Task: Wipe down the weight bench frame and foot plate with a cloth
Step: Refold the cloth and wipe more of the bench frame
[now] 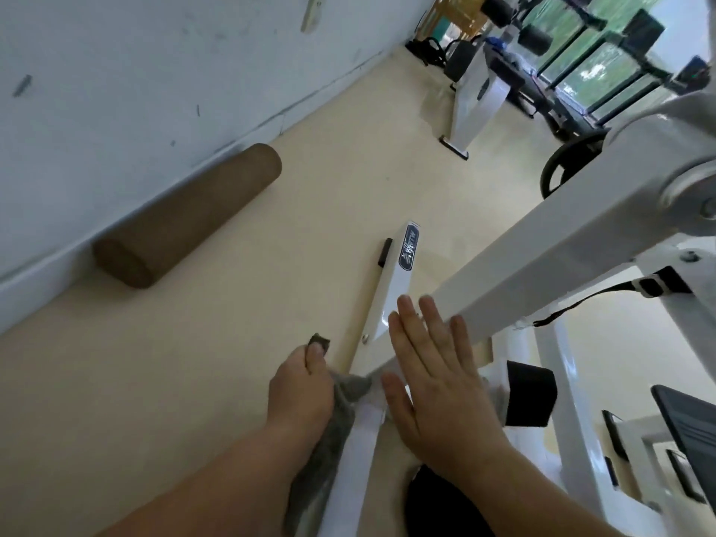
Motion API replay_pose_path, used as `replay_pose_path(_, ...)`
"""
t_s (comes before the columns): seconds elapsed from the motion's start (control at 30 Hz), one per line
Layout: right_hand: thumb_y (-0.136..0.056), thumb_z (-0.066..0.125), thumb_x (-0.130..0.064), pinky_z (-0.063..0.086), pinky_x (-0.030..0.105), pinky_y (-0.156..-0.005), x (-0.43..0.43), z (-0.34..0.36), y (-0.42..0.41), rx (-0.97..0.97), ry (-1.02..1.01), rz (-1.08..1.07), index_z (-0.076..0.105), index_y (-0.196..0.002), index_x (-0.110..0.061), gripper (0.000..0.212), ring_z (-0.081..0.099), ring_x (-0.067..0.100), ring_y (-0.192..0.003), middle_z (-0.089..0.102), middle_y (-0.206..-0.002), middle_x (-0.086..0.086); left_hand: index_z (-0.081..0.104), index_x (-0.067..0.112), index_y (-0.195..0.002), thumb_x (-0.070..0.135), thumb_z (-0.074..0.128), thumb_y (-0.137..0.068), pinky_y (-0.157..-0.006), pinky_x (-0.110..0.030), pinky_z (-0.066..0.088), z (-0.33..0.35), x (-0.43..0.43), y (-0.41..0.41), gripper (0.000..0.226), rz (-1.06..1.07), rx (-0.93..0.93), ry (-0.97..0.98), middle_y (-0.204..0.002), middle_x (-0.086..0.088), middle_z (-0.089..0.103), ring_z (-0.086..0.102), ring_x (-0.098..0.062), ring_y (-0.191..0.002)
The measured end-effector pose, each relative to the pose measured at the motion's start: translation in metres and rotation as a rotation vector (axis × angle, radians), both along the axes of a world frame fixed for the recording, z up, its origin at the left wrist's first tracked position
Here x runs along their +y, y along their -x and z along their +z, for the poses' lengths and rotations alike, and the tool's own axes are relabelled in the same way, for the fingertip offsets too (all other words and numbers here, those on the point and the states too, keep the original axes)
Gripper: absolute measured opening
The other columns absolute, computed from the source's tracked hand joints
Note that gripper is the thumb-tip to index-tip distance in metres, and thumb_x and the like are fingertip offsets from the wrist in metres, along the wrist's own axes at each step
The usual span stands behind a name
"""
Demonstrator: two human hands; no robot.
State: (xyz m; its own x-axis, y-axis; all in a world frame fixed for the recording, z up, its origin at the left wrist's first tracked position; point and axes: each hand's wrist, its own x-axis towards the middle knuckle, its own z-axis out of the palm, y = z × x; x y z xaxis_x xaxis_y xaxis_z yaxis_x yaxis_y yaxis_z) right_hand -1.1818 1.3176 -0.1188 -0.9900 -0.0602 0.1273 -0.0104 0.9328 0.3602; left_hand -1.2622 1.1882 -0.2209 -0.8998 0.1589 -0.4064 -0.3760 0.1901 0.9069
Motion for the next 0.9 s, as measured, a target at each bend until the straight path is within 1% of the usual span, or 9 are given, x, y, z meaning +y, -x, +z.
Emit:
replay_pose_path(0.13, -0.107, 0.014, -0.048, -0.005, 0.048, -0.127, 0.009, -0.022, 0.014, -0.075, -0.122, -0.135, 0.03, -0.158, -0.004, 0.069, 0.002, 0.026, -0.159, 0.016, -0.17, 0.011, 0.037, 0.021, -0.157, 0.039, 0.033, -0.111, -0.103, -0.024, 0.032, -0.003, 0.012, 0.008, 0.049, -0.048, 0.05, -0.128, -0.149, 0.002, 0.05, 0.047, -0.02, -0.136)
replay_pose_path(0.23, -0.103, 0.021, -0.051, -0.013, 0.046, -0.125, 0.016, -0.034, 0.023, -0.096, -0.205, -0.2, 0.036, -0.156, -0.002, 0.073, 0.003, 0.026, -0.159, 0.02, -0.169, 0.012, 0.045, 0.017, -0.15, 0.041, 0.031, -0.111, -0.099, -0.022, 0.034, -0.029, 0.034, -0.007, 0.048, -0.298, -0.086, -0.158, -0.144, 0.003, 0.053, 0.05, -0.02, -0.132)
replay_pose_path(0.33, -0.101, 0.028, -0.055, -0.015, 0.049, -0.123, 0.018, -0.044, 0.029, -0.067, -0.253, -0.239, 0.042, -0.152, -0.001, 0.076, 0.009, 0.029, -0.157, 0.032, -0.164, 0.014, 0.042, 0.021, -0.155, 0.054, 0.031, -0.107, -0.12, -0.034, 0.034, -0.061, 0.048, -0.021, 0.059, -0.423, -0.169, -0.224, -0.157, 0.007, 0.044, 0.038, -0.016, -0.148)
replay_pose_path(0.43, -0.102, 0.03, -0.053, -0.016, 0.054, -0.122, 0.026, -0.053, 0.03, -0.06, -0.365, -0.247, 0.049, -0.147, 0.0, 0.072, 0.023, 0.034, -0.15, 0.045, -0.152, 0.017, 0.033, 0.023, -0.16, 0.052, 0.032, -0.107, -0.127, -0.039, 0.024, -0.069, 0.058, -0.011, 0.061, -0.465, -0.184, -0.245, -0.165, 0.006, 0.033, 0.027, -0.017, -0.154)
replay_pose_path(0.53, -0.099, 0.039, -0.051, -0.019, 0.057, -0.121, 0.035, -0.06, 0.028, -0.021, -0.446, -0.217, 0.055, -0.143, -0.002, 0.068, 0.03, 0.035, -0.146, 0.054, -0.142, 0.017, 0.017, 0.018, -0.164, 0.033, 0.032, -0.113, -0.123, -0.03, 0.014, -0.066, 0.071, 0.019, 0.055, -0.52, -0.173, -0.225, -0.169, 0.001, 0.019, 0.015, -0.019, -0.157)
replay_pose_path(0.63, -0.097, 0.041, -0.049, -0.019, 0.057, -0.121, 0.037, -0.063, 0.027, 0.001, -0.466, -0.206, 0.063, -0.133, -0.002, 0.063, 0.033, 0.035, -0.144, 0.06, -0.136, 0.016, 0.012, 0.024, -0.165, 0.041, 0.031, -0.112, -0.123, -0.03, 0.012, -0.073, 0.09, 0.036, 0.059, -0.518, -0.182, -0.25, -0.171, 0.003, 0.011, 0.011, -0.019, -0.158)
replay_pose_path(0.7, -0.097, 0.04, -0.047, -0.018, 0.057, -0.121, 0.038, -0.063, 0.028, 0.004, -0.485, -0.198, 0.068, -0.124, -0.002, 0.059, 0.034, 0.035, -0.142, 0.061, -0.132, 0.016, 0.012, 0.032, -0.165, 0.049, 0.032, -0.109, -0.122, -0.031, 0.015, -0.078, 0.091, 0.029, 0.061, -0.446, -0.242, -0.298, -0.168, 0.009, 0.018, 0.016, -0.015, -0.156)
replay_pose_path(0.8, -0.098, 0.037, -0.046, -0.019, 0.058, -0.121, 0.042, -0.063, 0.028, 0.013, -0.512, -0.171, 0.07, -0.117, -0.002, 0.058, 0.034, 0.036, -0.14, 0.056, -0.127, 0.015, 0.016, 0.03, -0.164, 0.041, 0.037, -0.11, -0.114, -0.019, 0.016, -0.082, 0.075, -0.001, 0.059, -0.378, -0.257, -0.313, -0.156, 0.016, 0.026, 0.019, -0.001, -0.145)
replay_pose_path(0.9, -0.098, 0.039, -0.046, -0.019, 0.057, -0.121, 0.042, -0.063, 0.03, 0.035, -0.511, -0.174, 0.07, -0.116, -0.003, 0.056, 0.036, 0.035, -0.139, 0.06, -0.122, 0.013, 0.022, 0.022, -0.163, 0.039, 0.03, -0.112, -0.118, -0.013, 0.008, -0.083, 0.065, -0.005, 0.054, -0.468, -0.244, -0.222, -0.155, 0.017, 0.023, 0.017, -0.007, -0.153)
